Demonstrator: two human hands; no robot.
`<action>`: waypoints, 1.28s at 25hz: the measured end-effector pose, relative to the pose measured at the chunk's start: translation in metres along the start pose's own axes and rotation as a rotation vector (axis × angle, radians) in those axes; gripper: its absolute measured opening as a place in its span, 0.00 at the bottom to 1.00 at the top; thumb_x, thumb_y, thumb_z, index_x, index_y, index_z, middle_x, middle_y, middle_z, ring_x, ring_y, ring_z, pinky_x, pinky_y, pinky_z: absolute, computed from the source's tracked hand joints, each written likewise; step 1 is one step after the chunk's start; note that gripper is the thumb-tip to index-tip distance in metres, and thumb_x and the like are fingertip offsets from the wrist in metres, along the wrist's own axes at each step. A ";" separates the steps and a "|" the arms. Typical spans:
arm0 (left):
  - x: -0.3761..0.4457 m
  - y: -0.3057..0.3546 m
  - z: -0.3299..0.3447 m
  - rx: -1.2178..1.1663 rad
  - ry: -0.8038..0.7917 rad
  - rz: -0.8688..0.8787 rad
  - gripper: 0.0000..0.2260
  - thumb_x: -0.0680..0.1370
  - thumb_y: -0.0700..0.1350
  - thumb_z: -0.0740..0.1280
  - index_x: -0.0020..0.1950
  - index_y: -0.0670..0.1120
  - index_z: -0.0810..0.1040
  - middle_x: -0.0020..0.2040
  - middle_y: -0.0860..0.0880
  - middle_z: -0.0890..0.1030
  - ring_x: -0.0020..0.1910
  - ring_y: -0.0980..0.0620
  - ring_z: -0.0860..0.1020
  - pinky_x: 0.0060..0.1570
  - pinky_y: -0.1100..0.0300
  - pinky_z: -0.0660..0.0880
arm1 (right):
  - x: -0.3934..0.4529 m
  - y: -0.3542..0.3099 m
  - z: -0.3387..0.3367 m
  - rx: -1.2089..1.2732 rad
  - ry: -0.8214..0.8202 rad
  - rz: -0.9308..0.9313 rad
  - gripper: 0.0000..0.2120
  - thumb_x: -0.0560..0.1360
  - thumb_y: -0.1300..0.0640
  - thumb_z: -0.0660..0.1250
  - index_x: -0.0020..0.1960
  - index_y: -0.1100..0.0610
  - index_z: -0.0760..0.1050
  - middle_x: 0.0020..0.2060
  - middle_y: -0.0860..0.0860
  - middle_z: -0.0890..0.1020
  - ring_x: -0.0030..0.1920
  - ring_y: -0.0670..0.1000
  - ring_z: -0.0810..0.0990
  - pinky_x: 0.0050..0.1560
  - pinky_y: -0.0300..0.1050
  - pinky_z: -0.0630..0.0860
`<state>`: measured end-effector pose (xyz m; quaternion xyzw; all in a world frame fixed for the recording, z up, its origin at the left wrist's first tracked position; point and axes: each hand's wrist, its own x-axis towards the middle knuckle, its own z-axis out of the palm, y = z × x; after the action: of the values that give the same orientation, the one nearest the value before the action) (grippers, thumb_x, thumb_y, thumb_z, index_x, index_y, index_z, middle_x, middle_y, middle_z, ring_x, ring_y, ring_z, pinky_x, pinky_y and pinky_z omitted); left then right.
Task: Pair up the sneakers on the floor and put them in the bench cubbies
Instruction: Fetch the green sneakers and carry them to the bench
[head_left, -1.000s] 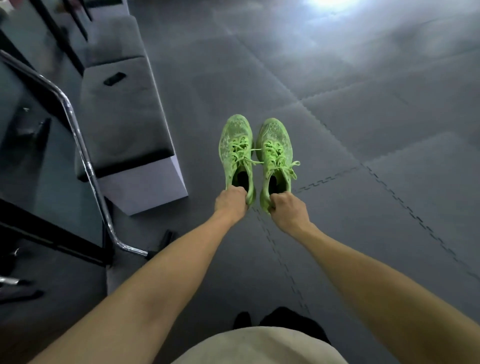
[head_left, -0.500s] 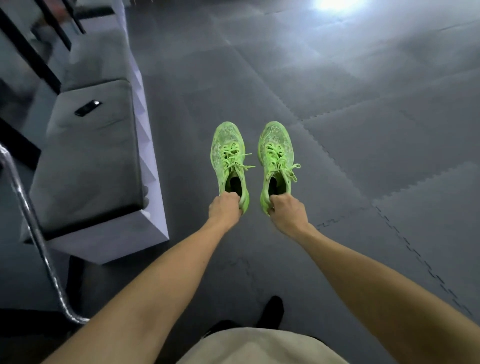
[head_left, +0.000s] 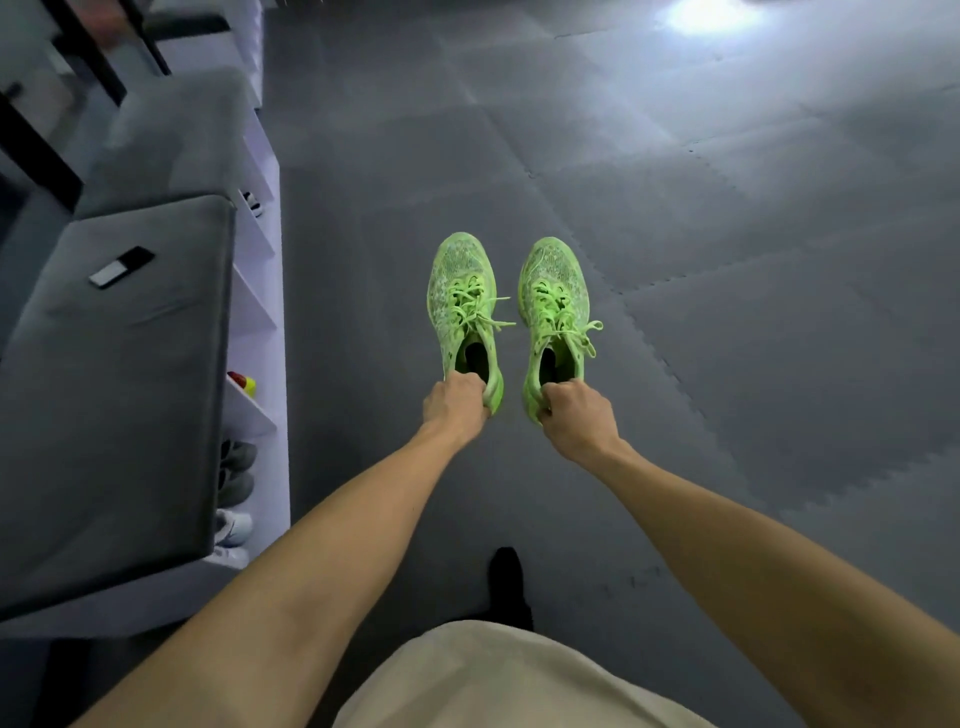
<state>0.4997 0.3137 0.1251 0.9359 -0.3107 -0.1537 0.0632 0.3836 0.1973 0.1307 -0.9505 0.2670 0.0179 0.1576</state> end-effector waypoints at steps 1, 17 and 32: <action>0.031 0.005 -0.010 -0.001 0.001 0.000 0.08 0.78 0.46 0.69 0.53 0.43 0.79 0.53 0.42 0.78 0.54 0.40 0.79 0.49 0.50 0.75 | 0.031 0.004 -0.007 0.007 -0.008 0.004 0.05 0.74 0.63 0.62 0.44 0.61 0.76 0.37 0.55 0.73 0.40 0.61 0.78 0.37 0.47 0.70; 0.464 0.073 -0.123 -0.032 0.031 -0.136 0.10 0.78 0.45 0.69 0.58 0.45 0.80 0.58 0.42 0.77 0.59 0.39 0.76 0.55 0.48 0.74 | 0.491 0.082 -0.097 0.006 -0.049 -0.108 0.05 0.72 0.64 0.61 0.45 0.62 0.76 0.42 0.60 0.79 0.43 0.64 0.79 0.36 0.46 0.68; 0.869 0.050 -0.217 -0.035 0.022 -0.178 0.07 0.77 0.43 0.68 0.54 0.43 0.80 0.53 0.42 0.79 0.54 0.40 0.79 0.49 0.50 0.76 | 0.908 0.096 -0.145 -0.055 -0.083 -0.108 0.05 0.73 0.64 0.62 0.45 0.61 0.76 0.42 0.59 0.79 0.43 0.63 0.79 0.37 0.46 0.68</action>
<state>1.2025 -0.2430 0.1251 0.9601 -0.2230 -0.1539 0.0693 1.1055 -0.3809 0.1329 -0.9659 0.2082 0.0559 0.1432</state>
